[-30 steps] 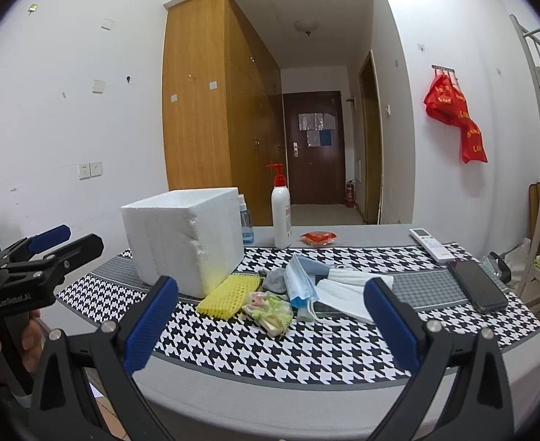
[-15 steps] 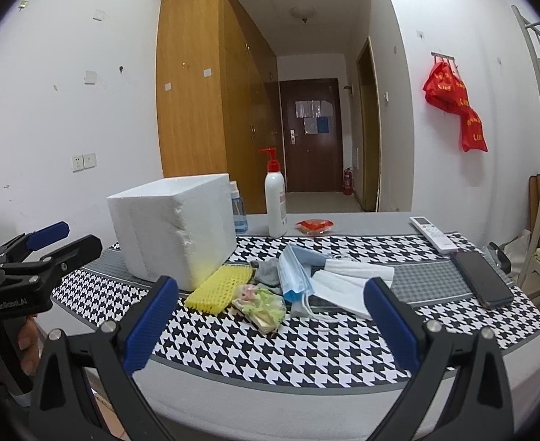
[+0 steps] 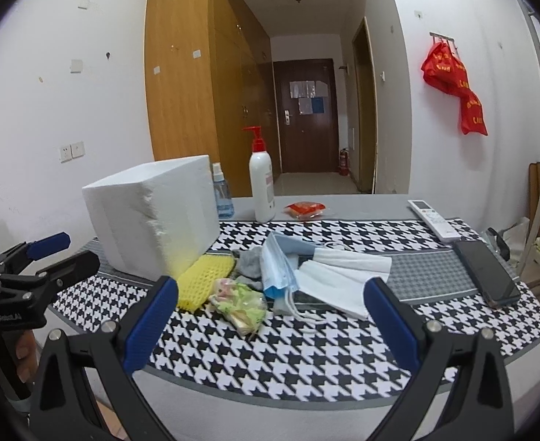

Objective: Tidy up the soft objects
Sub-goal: 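Lower the left tool onto the yellow foam net while the right tool approaches the snack bag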

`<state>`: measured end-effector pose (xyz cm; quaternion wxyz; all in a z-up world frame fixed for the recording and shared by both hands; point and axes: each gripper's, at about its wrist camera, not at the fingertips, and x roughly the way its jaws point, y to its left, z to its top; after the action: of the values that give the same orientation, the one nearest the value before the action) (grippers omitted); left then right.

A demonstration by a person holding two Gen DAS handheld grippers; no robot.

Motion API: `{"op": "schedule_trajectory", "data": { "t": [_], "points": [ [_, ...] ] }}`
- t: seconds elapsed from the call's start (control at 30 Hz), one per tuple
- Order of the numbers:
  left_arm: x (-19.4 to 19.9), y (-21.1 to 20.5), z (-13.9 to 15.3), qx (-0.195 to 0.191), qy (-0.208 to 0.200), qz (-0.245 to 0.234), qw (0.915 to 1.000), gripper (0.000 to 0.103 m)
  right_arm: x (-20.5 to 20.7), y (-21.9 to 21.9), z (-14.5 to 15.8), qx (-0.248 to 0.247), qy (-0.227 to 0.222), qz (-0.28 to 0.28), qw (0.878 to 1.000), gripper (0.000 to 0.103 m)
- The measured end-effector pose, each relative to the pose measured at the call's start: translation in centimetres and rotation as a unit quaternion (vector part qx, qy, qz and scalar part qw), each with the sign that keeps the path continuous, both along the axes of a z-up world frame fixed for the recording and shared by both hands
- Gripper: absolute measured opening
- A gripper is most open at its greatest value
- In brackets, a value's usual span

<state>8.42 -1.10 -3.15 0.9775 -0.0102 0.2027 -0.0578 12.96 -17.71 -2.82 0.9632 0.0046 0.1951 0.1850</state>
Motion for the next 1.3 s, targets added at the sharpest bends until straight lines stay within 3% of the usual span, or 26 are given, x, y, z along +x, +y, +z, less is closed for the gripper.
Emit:
{"op": "schedule_trajectory", "data": {
  "t": [0.37, 0.5, 0.93, 1.3],
  "points": [
    [2.8, -0.6, -1.4, -0.005, 0.049, -0.022, 0.9986, 0.102, 2.6, 0.6, 0.1, -0.021, 0.029, 0.002, 0.999, 0.102],
    [3.6, -0.3, -2.3, -0.002, 0.062, -0.023, 0.9978, 0.102, 1.9, 1.2, 0.1, -0.036, 0.016, 0.002, 0.999, 0.102],
    [5.5, -0.5, -4.2, -0.005, 0.109, -0.027, 0.9936, 0.102, 2.9, 1.1, -1.1, -0.032, 0.049, 0.003, 0.998, 0.102],
    [8.0, -2.5, -5.9, 0.014, 0.147, -0.037, 0.9883, 0.084, 4.6, 0.8, -2.9, -0.018, 0.079, 0.027, 0.996, 0.101]
  ]
}}
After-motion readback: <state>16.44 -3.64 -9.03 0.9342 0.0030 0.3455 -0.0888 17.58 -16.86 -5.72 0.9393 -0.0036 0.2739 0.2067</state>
